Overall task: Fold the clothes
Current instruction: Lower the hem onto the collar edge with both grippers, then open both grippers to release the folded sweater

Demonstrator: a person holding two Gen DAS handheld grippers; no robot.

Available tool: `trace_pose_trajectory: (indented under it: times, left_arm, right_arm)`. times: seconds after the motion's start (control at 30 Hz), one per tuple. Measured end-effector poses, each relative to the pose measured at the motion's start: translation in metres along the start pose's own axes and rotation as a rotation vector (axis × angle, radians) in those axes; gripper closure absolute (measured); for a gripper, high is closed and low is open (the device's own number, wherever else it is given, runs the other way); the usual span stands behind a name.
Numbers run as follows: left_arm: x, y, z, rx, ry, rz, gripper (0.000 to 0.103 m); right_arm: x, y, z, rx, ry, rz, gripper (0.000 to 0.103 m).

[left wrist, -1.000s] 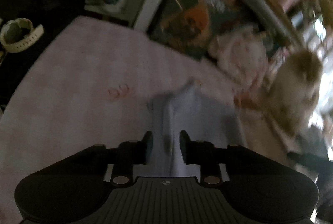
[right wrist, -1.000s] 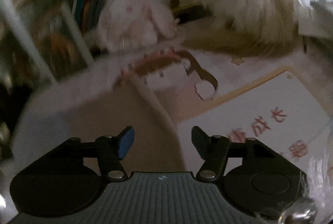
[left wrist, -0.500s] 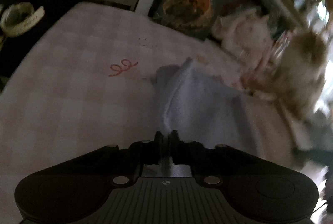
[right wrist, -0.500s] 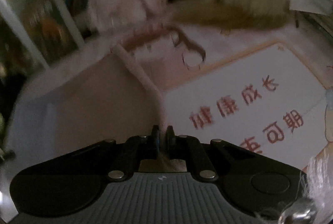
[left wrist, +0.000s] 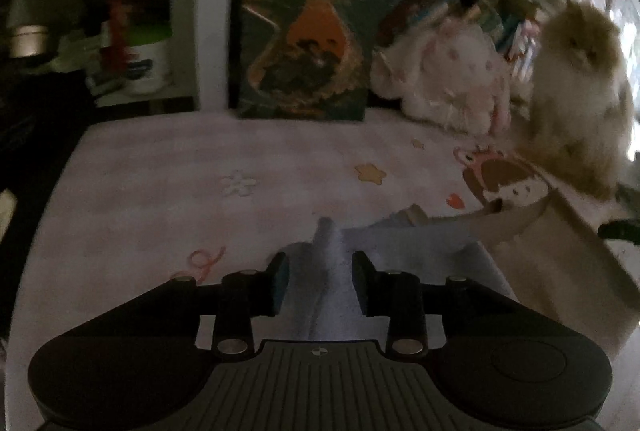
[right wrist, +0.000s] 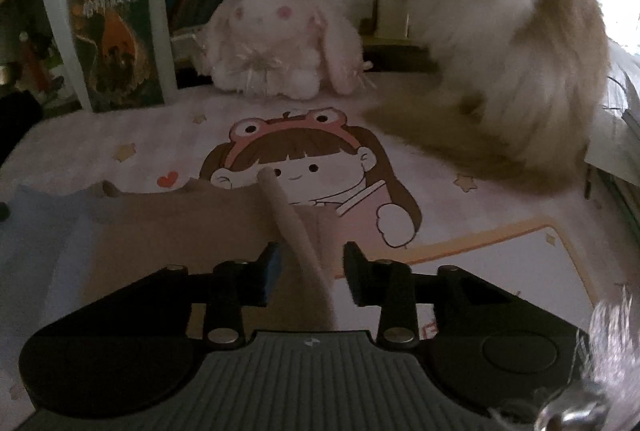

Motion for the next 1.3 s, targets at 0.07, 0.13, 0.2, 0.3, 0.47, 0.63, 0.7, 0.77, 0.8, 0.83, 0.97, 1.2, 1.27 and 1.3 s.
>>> trace_pose_trajectory:
  times: [0.07,0.13,0.2,0.3,0.47,0.63,0.7,0.77,0.8,0.83,0.97,1.2,1.27,1.3]
  left_arm:
    - [0.007,0.004,-0.002,0.011,0.003,0.009,0.1]
    - [0.006,0.001,-0.003,-0.03,0.021,0.016,0.1]
    - [0.003,-0.006,-0.005,-0.09,0.045,0.023,0.1]
    - [0.03,-0.008,0.007,-0.067,-0.053,-0.012,0.099]
    - [0.027,-0.005,0.009,-0.04,-0.043,-0.027,0.087]
    - [-0.005,-0.006,0.005,-0.048,0.057,-0.007,0.08]
    - [-0.017,-0.001,0.008,-0.032,0.081,0.024,0.08]
    - [-0.024,0.007,0.014,-0.004,0.08,0.05,0.08]
    - [-0.023,0.011,0.018,0.011,0.066,0.05,0.079]
    - [-0.018,0.013,0.024,0.027,0.037,0.038,0.08]
    - [-0.002,0.015,0.043,0.03,-0.026,0.03,0.08]
    - [0.001,0.011,0.044,-0.004,-0.043,0.058,0.08]
    - [-0.003,0.011,0.042,-0.006,-0.044,0.051,0.079]
    - [-0.007,0.011,0.04,-0.009,-0.038,0.042,0.079]
  right_arm:
    - [0.009,0.005,0.002,0.025,-0.026,0.02,0.092]
    - [0.017,0.014,0.006,0.062,-0.062,0.041,0.098]
    - [0.02,0.02,0.01,0.082,-0.077,0.042,0.099]
    - [0.021,0.021,0.012,0.076,-0.086,0.039,0.099]
    - [0.019,0.016,0.005,0.033,-0.093,0.059,0.094]
    - [0.023,0.003,-0.017,-0.041,-0.036,0.024,0.072]
    - [0.032,-0.002,-0.024,-0.063,-0.048,0.014,0.072]
    - [0.044,-0.005,-0.028,-0.075,-0.076,0.014,0.075]
    - [0.05,-0.005,-0.027,-0.074,-0.098,0.018,0.083]
    - [0.053,-0.005,-0.027,-0.068,-0.107,0.022,0.098]
    - [0.034,-0.002,-0.03,0.0,-0.02,0.029,0.098]
    - [0.05,0.013,-0.017,0.023,-0.083,0.085,0.098]
    - [0.044,0.01,-0.018,0.012,-0.07,0.089,0.094]
    - [0.036,0.009,-0.018,0.013,-0.051,0.091,0.084]
Point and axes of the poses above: each gripper's, at about its wrist camera, not at the fingertips, and x roughly the way its jaws point, y to its right, z to its underside, the point moved 5 cm from there along x, roughly the way its jaws point, and after that the axes turned 15 degrees about -z, right-handed, at the moved point
